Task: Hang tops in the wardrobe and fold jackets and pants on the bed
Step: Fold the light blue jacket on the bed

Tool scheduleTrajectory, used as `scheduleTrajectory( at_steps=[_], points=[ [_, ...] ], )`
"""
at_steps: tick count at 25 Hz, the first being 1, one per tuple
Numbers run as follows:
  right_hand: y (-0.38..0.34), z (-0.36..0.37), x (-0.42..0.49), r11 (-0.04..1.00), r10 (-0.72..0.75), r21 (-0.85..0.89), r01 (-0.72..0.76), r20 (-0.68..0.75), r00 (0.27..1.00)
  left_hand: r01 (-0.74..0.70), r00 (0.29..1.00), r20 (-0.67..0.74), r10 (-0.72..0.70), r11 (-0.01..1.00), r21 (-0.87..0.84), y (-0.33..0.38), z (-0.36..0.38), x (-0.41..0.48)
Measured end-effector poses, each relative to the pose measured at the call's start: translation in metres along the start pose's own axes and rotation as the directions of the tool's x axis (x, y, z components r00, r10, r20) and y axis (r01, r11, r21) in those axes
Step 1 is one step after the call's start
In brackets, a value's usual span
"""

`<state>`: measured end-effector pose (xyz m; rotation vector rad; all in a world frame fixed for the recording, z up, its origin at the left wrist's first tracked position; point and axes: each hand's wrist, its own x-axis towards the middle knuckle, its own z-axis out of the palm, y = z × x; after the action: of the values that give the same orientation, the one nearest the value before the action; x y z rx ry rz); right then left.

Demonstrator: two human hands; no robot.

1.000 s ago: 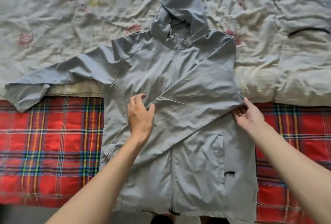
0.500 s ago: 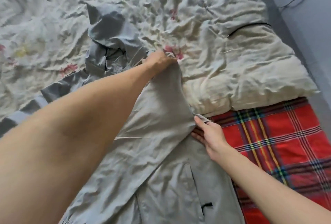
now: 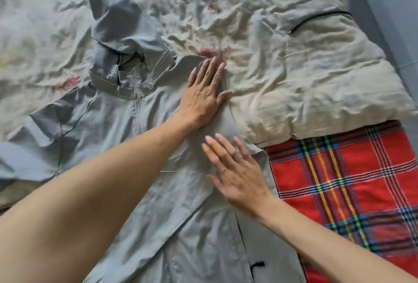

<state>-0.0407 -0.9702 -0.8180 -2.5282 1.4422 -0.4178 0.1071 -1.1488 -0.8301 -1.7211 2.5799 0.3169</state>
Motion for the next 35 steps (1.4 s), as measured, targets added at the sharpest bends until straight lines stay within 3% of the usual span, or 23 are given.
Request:
scheduleTrajectory(
  at_steps=[2, 5, 8, 10, 12, 17, 20, 23, 26, 27, 29, 33, 35],
  points=[
    [0.033, 0.019, 0.002, 0.989, 0.117, -0.105, -0.102, 0.142, 0.983, 0.074, 0.990, 0.120, -0.074, 0.997, 0.004, -0.007, 0.005, 0.018],
    [0.059, 0.016, -0.018, 0.978, 0.185, -0.133, -0.163, 0.173, 0.967, 0.073, 0.994, 0.081, -0.077, 0.996, 0.041, -0.014, 0.001, 0.016],
    [0.048, 0.004, -0.030, 0.952, 0.275, 0.112, -0.285, 0.101, 0.956, 0.088, 0.993, -0.082, -0.088, 0.996, -0.001, 0.001, -0.006, -0.049],
    [0.036, -0.009, -0.044, 0.758, 0.543, 0.383, -0.528, 0.079, 0.836, -0.049, 0.985, -0.165, 0.042, 0.998, -0.034, 0.026, 0.001, -0.117],
    [0.029, -0.027, -0.071, 0.531, 0.709, 0.476, -0.701, 0.204, 0.675, -0.251, 0.959, -0.150, 0.239, 0.965, -0.068, 0.049, 0.005, -0.156],
    [-0.006, -0.062, -0.173, 0.331, 0.686, 0.309, -0.892, 0.570, 0.452, -0.566, 0.798, 0.154, 0.582, 0.813, -0.140, 0.110, -0.002, -0.098],
    [-0.021, -0.068, -0.223, 0.254, 0.670, 0.208, -0.945, 0.666, 0.327, -0.672, 0.695, 0.405, 0.594, 0.737, 0.070, 0.140, -0.016, -0.064],
    [-0.031, -0.068, -0.262, 0.248, 0.686, 0.101, -0.963, 0.684, 0.249, -0.680, 0.698, 0.496, 0.517, 0.696, 0.232, 0.157, -0.026, -0.053],
    [-0.041, -0.068, -0.288, 0.309, 0.744, -0.117, -0.944, 0.648, 0.163, -0.606, 0.769, 0.400, 0.500, 0.770, 0.203, 0.153, -0.018, -0.065],
    [-0.043, -0.070, -0.290, 0.369, 0.764, -0.201, -0.907, 0.621, 0.174, -0.583, 0.796, 0.316, 0.516, 0.793, 0.176, 0.149, -0.012, -0.074],
    [-0.048, -0.072, -0.284, 0.452, 0.794, -0.218, -0.865, 0.540, 0.279, -0.511, 0.858, 0.112, 0.501, 0.853, 0.104, 0.140, -0.003, -0.103],
    [-0.054, -0.069, -0.241, 0.452, 0.631, 0.232, -0.861, 0.599, 0.493, -0.269, 0.963, -0.034, 0.267, 0.961, -0.068, 0.107, 0.011, -0.187],
    [-0.057, -0.059, -0.206, 0.568, 0.534, 0.244, -0.786, 0.617, 0.578, -0.086, 0.996, -0.044, 0.082, 0.991, -0.101, 0.079, 0.015, -0.235]
  ],
)
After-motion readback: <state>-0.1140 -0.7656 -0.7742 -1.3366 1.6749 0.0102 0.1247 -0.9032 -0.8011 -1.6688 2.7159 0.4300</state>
